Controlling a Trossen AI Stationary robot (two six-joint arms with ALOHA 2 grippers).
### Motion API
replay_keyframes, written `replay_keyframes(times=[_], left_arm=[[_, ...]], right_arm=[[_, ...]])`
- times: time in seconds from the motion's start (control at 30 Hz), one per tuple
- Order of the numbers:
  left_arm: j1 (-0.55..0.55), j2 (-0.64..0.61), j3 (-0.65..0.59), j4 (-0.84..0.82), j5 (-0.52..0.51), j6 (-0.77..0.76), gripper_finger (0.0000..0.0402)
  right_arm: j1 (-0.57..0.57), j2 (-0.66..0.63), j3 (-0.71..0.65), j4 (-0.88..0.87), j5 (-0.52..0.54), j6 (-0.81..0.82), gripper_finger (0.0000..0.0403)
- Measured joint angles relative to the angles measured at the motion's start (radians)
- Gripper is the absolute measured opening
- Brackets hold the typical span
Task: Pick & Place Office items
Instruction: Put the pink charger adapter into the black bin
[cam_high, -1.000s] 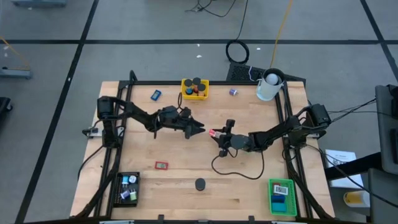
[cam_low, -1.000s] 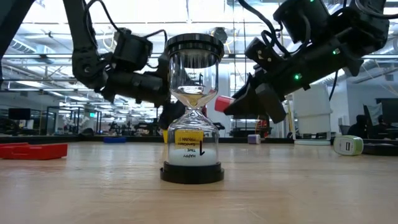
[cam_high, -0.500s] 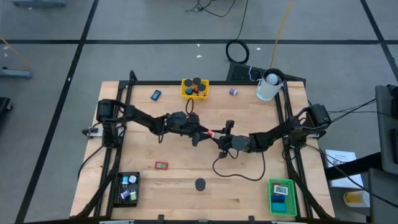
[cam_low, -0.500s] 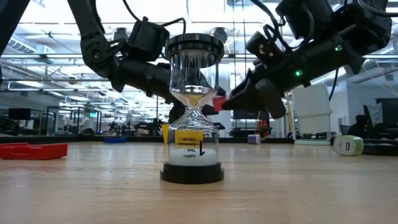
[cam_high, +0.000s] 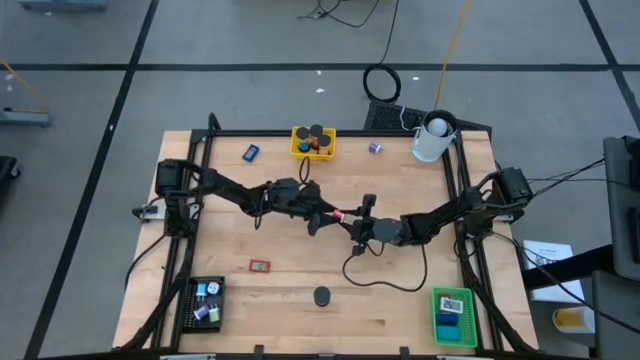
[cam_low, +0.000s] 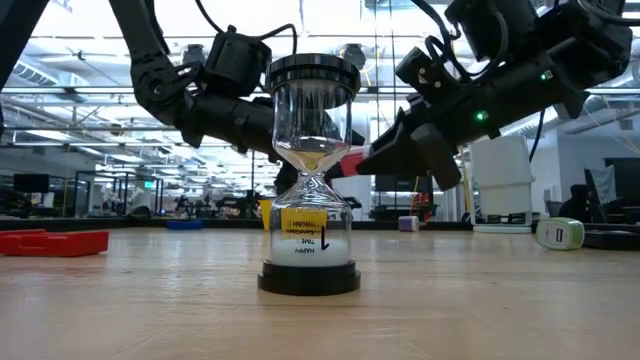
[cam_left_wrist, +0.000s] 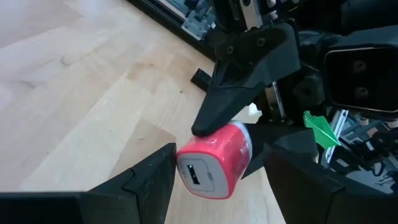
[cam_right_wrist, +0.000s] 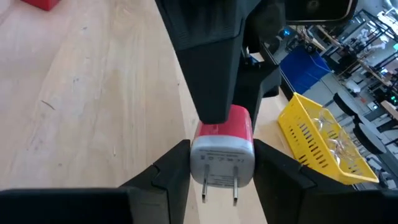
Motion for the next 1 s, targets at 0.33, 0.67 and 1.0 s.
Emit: replay_keyframes(times=[0.33,0.67,1.0], left_arm=[[-0.018,0.0,0.0,0.075,0.088,0.041,0.0246],[-0.032,0.0,0.0,0.077,0.095,0.066,0.0243],[-0.032,0.0,-0.001,0.073,0.08,0.063,0.015]], right_arm=[[0.033,0.0,0.0,0.098,0.005,-0.079,0.0141],[0.035,0.001,0.0,0.116,0.002,-0.086,0.0141],[0.035,0.001,-0.001,0.115,0.002,-0.094,0.0145]])
